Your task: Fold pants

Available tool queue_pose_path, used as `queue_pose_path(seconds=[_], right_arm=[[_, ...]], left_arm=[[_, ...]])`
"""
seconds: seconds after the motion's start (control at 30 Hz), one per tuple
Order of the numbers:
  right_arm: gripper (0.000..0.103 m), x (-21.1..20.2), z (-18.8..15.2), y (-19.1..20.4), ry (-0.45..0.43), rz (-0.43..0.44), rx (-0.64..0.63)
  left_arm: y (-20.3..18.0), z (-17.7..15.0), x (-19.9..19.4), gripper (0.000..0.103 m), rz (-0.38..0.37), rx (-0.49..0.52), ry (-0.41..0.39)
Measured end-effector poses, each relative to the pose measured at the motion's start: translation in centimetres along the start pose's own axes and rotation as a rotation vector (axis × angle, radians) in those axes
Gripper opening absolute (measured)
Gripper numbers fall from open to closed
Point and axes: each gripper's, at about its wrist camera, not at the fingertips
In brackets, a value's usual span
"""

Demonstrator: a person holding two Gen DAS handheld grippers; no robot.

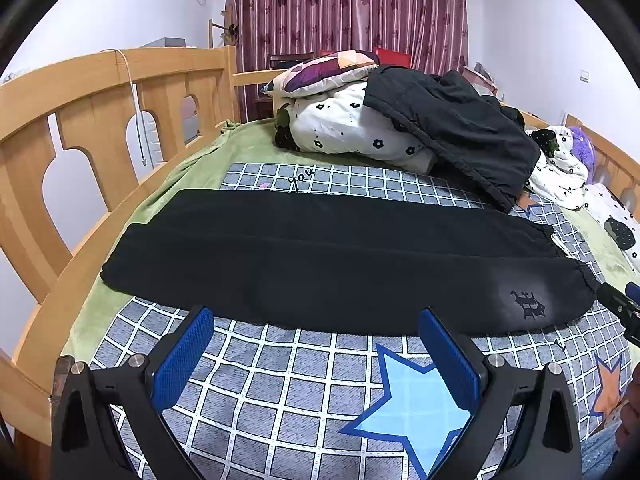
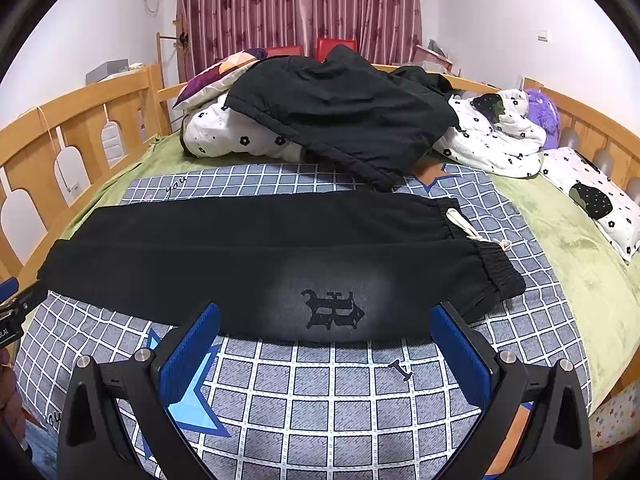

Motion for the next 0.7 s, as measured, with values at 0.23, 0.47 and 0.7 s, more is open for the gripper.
queue_pose_path(seconds=[0.23,0.47,0.7], right_arm=[[0.103,-0.04,-0.13,-0.03,-0.012,-0.003,0.004],[0.103,-0.01,-0.16,-0.25,-0.019,-0.005,0.018],[0.103,-0.02,-0.24,-0.43,-0.020,-0.010,0.028]], left_arm=[[-0.03,-0.03,0.00,0.103,0.000,0.000,0.002],[-0.10,0.03,-0.08,0.103,0.000,-0.004,0.000],[0.01,0.19,-0.27,0.103,-0.008,-0.008,0.000]])
Point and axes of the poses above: each gripper's, at about its wrist camera, not at the fingertips, and x roughly the way its jaws point, y to its left, z to its top, and after that the axes turned 13 degrees about -x, right-handed
